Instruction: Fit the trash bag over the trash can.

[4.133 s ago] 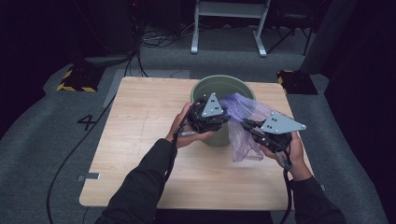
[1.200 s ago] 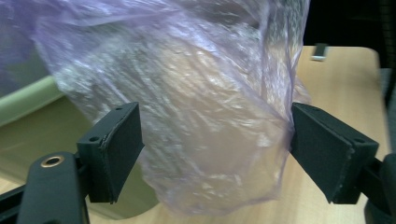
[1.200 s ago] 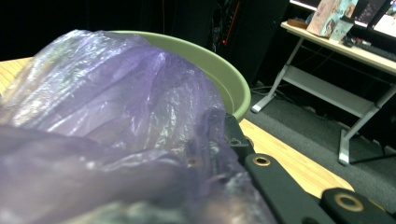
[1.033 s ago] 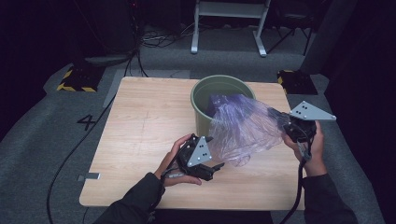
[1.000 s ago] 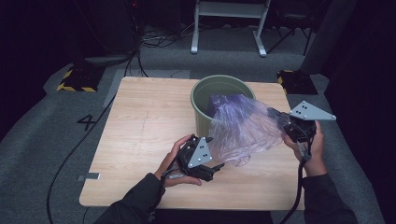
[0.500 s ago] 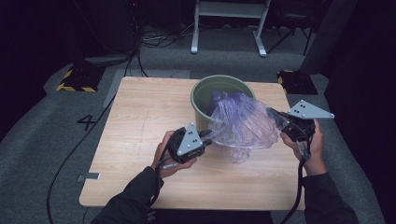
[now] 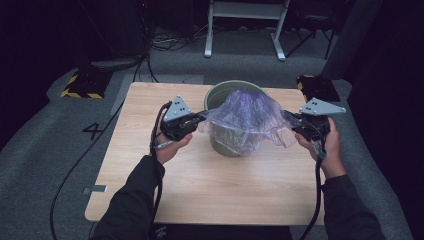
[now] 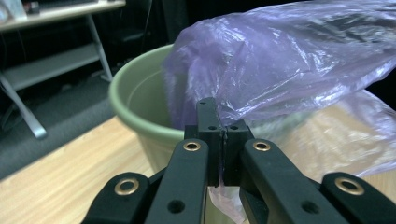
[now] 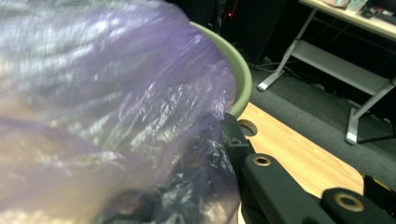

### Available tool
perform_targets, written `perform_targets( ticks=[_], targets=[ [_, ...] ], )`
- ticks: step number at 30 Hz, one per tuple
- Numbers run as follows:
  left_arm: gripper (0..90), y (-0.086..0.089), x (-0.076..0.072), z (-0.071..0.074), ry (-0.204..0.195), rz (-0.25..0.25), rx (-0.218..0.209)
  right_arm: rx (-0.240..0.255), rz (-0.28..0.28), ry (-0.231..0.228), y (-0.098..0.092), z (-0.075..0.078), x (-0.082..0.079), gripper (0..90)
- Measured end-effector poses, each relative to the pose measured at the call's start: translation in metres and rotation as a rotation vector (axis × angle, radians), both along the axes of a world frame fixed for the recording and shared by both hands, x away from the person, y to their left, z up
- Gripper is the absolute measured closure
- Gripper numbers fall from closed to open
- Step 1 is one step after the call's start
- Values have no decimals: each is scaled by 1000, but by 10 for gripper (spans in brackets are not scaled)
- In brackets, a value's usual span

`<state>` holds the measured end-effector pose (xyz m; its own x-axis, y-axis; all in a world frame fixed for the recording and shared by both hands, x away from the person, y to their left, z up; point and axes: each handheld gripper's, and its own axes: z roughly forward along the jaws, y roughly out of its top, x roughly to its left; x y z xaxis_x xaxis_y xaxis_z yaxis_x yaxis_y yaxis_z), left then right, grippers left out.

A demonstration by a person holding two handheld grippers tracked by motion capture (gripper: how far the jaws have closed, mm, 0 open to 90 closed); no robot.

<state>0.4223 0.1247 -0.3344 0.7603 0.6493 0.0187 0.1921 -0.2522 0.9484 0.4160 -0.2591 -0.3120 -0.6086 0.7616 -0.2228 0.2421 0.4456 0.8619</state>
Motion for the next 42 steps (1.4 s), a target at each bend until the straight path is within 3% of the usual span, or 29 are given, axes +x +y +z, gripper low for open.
perform_targets(
  ticks=[3,9,18,23,25,27,30,32,35,39,41,42],
  targets=[
    [893,6,17,-4,56,42,-1,-10,-7,17,1,-3,8,900],
    [892,13,40,-15,124,106,-2,-31,-18,65,3,-10,23,900],
    [892,19,58,-29,158,172,19,-72,-19,95,0,-19,31,900],
    [888,28,53,-31,147,165,2,-82,40,99,-8,-24,20,876],
    [885,28,50,-29,131,166,19,-96,73,73,-10,-25,14,710],
    [880,27,47,-26,118,161,28,-112,86,42,-9,-23,8,640],
    [876,24,44,-21,104,156,45,-95,126,6,-7,-15,-2,418],
    [874,22,44,-19,101,160,51,-107,138,-31,-4,-10,-8,333],
    [868,20,46,-18,99,165,60,-85,175,-81,0,-4,-16,277],
    [852,19,49,-16,101,176,68,-79,248,-120,8,2,-21,277],
    [753,18,49,-15,91,211,55,-74,276,-134,11,4,-23,301],
    [627,19,48,-14,91,213,40,-72,277,-138,12,5,-23,418]
  ],
)
